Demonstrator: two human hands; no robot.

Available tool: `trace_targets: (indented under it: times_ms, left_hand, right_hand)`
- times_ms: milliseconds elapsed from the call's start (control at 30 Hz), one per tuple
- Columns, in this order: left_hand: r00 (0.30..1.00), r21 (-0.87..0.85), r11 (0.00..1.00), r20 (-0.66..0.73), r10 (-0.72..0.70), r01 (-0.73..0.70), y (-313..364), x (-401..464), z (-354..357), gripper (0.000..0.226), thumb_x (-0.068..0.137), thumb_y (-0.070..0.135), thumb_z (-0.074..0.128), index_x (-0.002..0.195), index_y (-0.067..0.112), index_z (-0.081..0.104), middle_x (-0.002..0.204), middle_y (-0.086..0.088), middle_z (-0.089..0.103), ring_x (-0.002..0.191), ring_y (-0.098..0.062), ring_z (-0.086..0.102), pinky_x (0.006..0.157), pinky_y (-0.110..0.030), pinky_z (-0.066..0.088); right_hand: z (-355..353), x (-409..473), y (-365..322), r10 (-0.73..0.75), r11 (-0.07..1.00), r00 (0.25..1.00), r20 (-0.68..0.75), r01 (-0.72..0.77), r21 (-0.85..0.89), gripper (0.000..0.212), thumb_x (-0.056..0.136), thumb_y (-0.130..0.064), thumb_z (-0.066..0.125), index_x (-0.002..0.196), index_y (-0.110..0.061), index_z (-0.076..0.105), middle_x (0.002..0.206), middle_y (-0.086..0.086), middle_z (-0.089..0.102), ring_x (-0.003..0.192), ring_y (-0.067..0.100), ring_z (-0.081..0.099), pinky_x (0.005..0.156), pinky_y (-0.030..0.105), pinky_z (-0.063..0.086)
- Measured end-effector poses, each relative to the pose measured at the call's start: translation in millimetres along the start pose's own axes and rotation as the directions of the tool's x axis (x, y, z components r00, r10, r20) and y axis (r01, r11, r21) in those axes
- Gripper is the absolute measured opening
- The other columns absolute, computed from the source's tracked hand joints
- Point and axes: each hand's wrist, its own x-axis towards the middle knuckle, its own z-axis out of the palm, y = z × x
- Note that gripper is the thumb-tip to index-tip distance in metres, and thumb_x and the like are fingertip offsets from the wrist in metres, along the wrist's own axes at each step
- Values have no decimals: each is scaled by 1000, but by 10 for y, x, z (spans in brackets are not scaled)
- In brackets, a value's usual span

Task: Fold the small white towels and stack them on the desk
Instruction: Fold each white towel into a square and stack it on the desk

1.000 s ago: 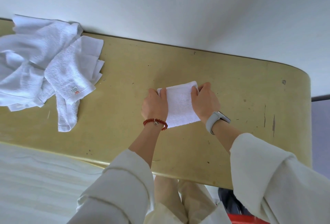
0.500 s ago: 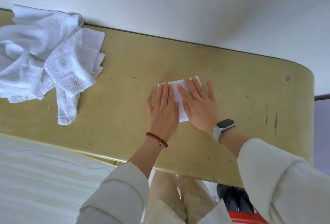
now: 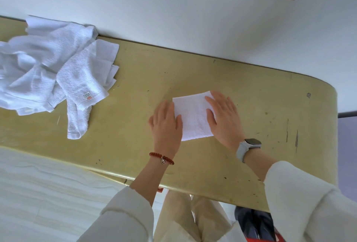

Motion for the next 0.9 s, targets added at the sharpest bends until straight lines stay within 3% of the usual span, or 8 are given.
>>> trace_targets:
  times_ms: [67,133,267,400,500,567,733,900]
  left_hand:
    - [967,-91,964,-18,-254,252,63,21,-64,31,92,29,48,119,18,57,130,-4,47,122,-22,36,97,-35,22]
    - [915,-113,908,38,-402,404,121,55,-79,28,90,35,49,112,21,61,119,-1,52,115,-19,38,91,-32,23]
    - [872,-125,864,112,-476,488,204,125,-56,24,87,34,51,105,22,61,110,3,57,110,-17,42,87,-30,24]
    - [885,-5,893,138,-445,450,253,207,-62,26,89,33,48,108,19,59,114,0,56,113,-20,43,91,-32,27]
    - [901,-19,908,137,-412,419,285,205,-72,24,91,28,46,108,16,56,113,0,55,111,-20,44,91,-32,29]
    - [915,-171,900,130,-382,400,303,153,-117,20,91,24,47,105,13,55,106,2,56,106,-20,49,91,-30,35]
    - [904,-661,638,155,-399,395,277,-82,-439,13,86,14,61,96,11,53,81,10,55,77,-8,53,59,-5,40]
    - [833,-803,337,321,-450,491,61,-439,-868,32,82,9,66,111,11,52,91,-3,64,83,-14,59,82,-25,48]
  right_hand:
    - [-80,-2,-47,278,959,956,-89,-271,84,38,90,-29,35,114,-9,57,120,9,57,112,30,50,91,40,37]
    - [-100,44,-67,519,850,855,21,-518,92,27,92,-28,44,110,-13,57,116,5,56,109,26,46,89,36,31]
    - [-89,204,-58,649,742,732,207,-669,42,23,90,-32,49,104,-17,59,110,1,59,107,23,47,84,35,29]
    - [-103,343,-66,668,720,681,300,-694,-29,15,85,-26,47,73,-17,48,92,5,55,89,26,44,77,35,29]
    - [-141,318,-147,637,751,713,294,-660,-29,15,88,-23,45,93,-11,53,103,7,52,102,28,46,83,36,32]
    - [-200,230,-213,581,789,779,236,-610,74,17,90,-21,46,101,-9,51,100,4,53,100,26,49,85,36,34]
    - [-479,17,-319,460,679,857,233,-508,530,18,89,-15,53,106,-9,51,85,-9,56,70,4,52,59,13,39]
    - [-668,-84,-511,339,632,874,349,-486,604,37,85,-14,60,121,-7,55,100,1,66,90,15,60,82,29,49]
